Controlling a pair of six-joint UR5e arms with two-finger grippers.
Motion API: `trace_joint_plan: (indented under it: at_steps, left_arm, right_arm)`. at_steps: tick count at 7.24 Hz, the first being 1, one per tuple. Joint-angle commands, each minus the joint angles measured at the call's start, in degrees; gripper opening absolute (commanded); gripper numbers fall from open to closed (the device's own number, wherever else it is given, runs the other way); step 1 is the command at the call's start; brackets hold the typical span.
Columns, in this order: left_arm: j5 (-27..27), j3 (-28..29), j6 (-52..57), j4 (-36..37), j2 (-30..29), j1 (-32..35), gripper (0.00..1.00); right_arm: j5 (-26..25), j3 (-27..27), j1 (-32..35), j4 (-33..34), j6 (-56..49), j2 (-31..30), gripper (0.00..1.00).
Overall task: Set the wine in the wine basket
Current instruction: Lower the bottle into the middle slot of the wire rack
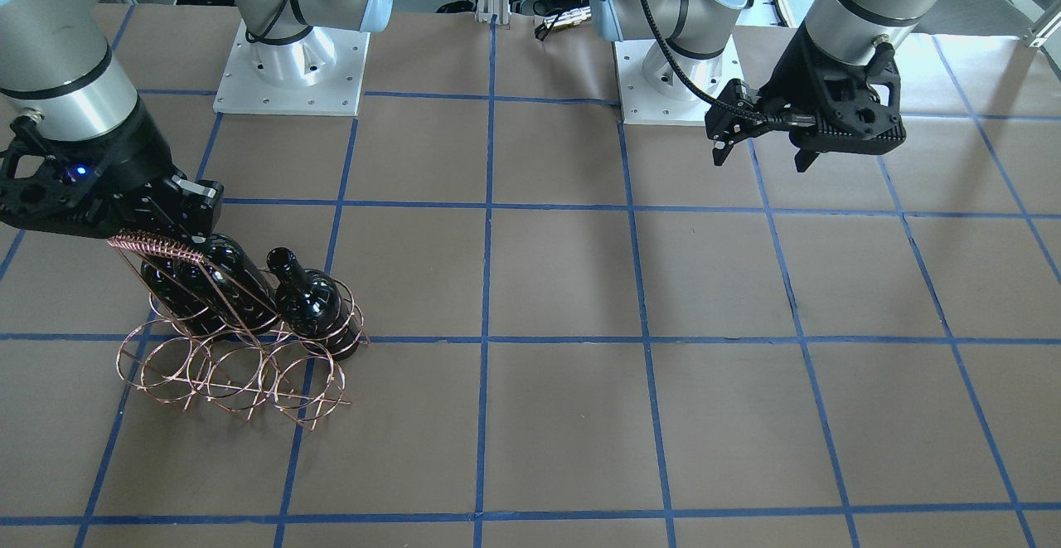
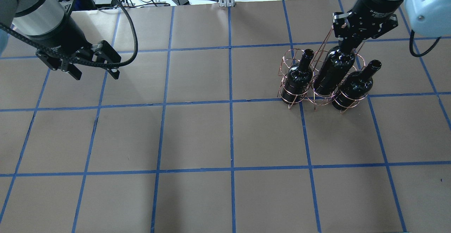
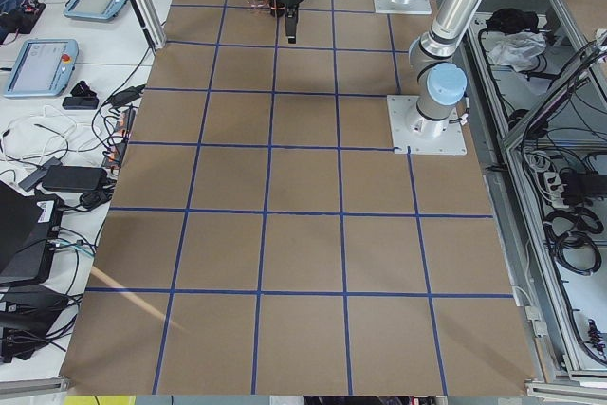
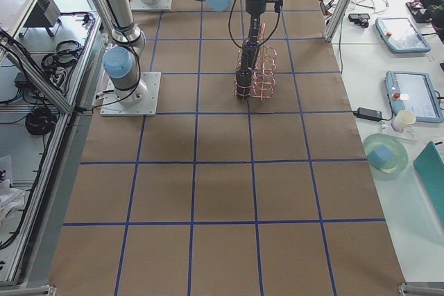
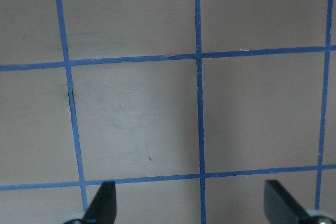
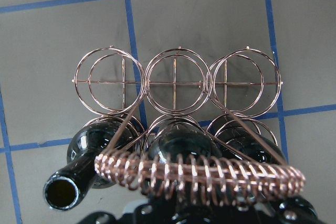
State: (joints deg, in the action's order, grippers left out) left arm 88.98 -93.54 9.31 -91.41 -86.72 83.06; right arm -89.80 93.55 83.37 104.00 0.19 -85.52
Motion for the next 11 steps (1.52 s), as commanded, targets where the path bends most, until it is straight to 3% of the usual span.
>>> trace_joint_plan:
  at_steps: [1, 9, 10, 11]
  left_arm:
    - [0.0, -0.1, 0.0, 0.0, -0.1, 0.0, 1.0]
    - [0.8, -0.1, 0.0, 0.0, -0.1, 0.0, 1.0]
    - [0.8, -0.1, 0.0, 0.0, -0.1, 0.0, 1.0]
    - [0.8, -0.1, 0.0, 0.0, -0.1, 0.0, 1.0]
  right_arm:
    - [0.0, 2.3, 0.0, 2.0, 0.1, 0.2, 0.0]
    - [-0.5, 6.4, 0.2, 3.5, 0.6, 0.7, 0.0]
    - [-1.0, 6.4, 0.2, 3.4, 0.6, 0.7, 0.22]
    - [-0.3, 6.1, 0.2, 3.7, 1.1, 0.7, 0.77]
